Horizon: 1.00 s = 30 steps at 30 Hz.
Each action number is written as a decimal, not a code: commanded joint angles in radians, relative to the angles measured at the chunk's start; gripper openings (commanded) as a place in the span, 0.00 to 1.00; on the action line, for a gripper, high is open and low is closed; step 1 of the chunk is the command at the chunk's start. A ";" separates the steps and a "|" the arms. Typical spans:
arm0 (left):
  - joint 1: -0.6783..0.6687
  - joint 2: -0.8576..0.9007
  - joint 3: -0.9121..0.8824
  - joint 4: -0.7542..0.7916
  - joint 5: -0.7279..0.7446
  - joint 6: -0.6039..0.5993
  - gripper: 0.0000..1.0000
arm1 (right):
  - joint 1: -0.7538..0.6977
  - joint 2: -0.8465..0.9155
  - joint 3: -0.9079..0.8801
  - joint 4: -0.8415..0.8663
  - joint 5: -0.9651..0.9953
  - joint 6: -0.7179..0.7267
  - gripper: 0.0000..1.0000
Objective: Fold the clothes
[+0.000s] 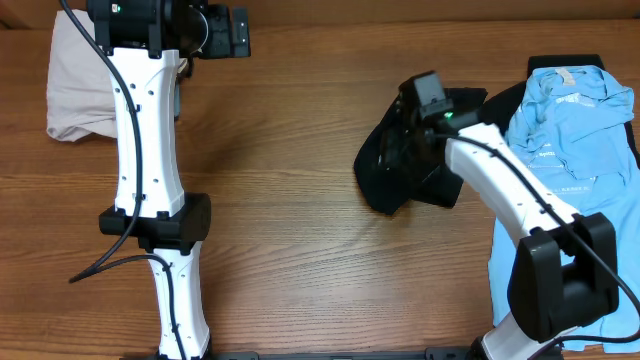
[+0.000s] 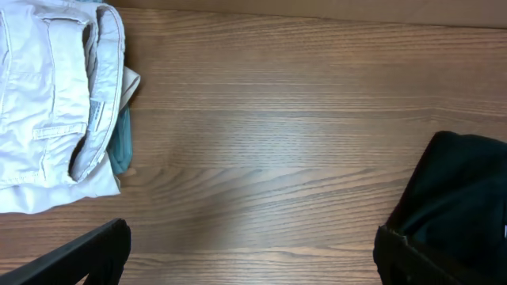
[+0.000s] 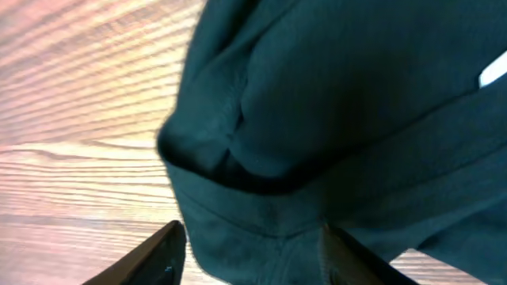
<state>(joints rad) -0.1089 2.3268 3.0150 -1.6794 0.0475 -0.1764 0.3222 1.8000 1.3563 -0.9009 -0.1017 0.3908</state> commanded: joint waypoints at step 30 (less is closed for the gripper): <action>0.004 0.003 -0.005 -0.010 -0.007 0.021 1.00 | -0.037 -0.072 -0.033 -0.005 0.090 0.051 0.04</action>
<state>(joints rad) -0.1089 2.3268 3.0150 -1.6875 0.0475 -0.1761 0.2951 1.7985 1.2568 -0.8864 -0.0261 0.4267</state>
